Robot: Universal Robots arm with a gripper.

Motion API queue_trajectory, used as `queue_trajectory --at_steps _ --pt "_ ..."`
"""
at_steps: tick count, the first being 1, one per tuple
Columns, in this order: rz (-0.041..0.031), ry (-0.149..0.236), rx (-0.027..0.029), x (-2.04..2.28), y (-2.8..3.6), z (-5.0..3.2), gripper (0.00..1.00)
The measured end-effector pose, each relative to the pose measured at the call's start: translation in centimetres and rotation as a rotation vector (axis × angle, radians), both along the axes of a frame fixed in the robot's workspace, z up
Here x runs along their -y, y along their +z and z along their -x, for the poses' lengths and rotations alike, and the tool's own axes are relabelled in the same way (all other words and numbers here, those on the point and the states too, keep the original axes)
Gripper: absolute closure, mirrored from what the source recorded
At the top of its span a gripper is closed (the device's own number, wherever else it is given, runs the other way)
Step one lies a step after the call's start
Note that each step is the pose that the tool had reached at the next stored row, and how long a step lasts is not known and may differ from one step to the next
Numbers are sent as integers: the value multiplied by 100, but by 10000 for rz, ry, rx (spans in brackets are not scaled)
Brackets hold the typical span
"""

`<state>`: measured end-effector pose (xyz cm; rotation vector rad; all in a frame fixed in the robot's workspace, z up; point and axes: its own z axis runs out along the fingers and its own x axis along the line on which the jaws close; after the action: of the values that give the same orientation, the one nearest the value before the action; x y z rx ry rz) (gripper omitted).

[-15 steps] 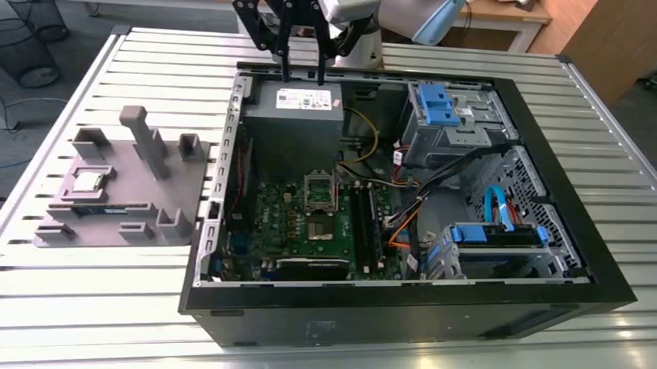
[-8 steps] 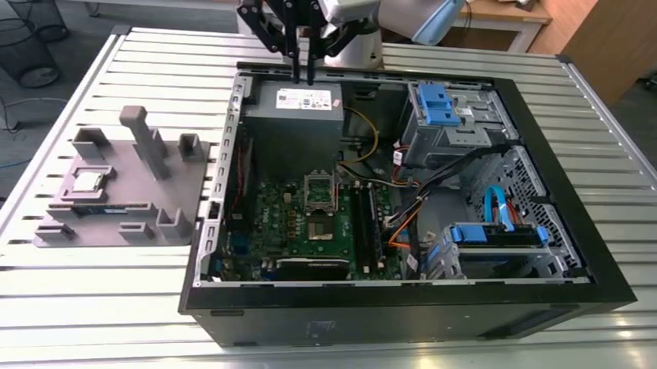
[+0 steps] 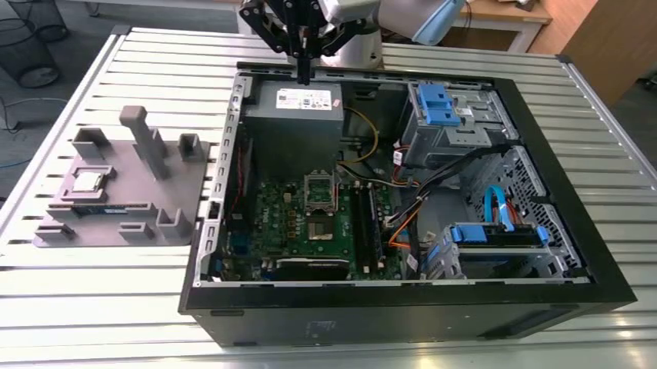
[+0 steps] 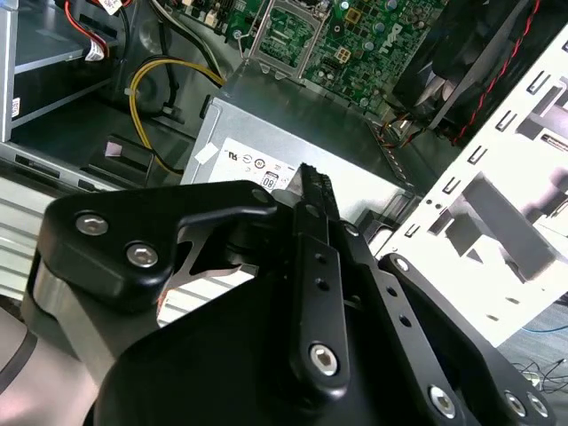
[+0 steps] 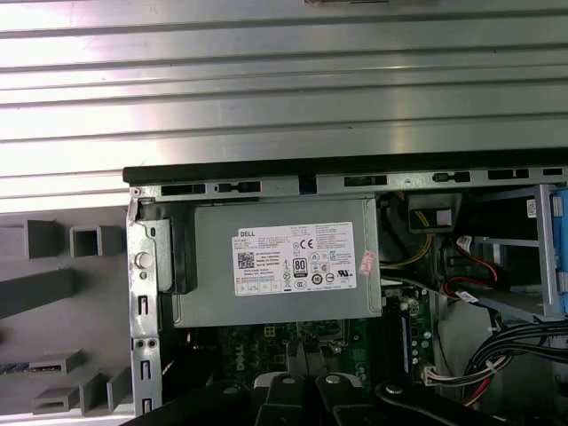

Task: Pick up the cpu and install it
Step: 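Reach for the cpu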

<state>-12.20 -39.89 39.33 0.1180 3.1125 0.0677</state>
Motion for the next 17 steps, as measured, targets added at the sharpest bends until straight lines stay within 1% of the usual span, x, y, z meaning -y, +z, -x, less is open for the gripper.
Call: queue_trajectory --at_steps 8,17 --pt "0 0 1 0 1 8 89" --pt "-1 0 0 0 -13 172 89"
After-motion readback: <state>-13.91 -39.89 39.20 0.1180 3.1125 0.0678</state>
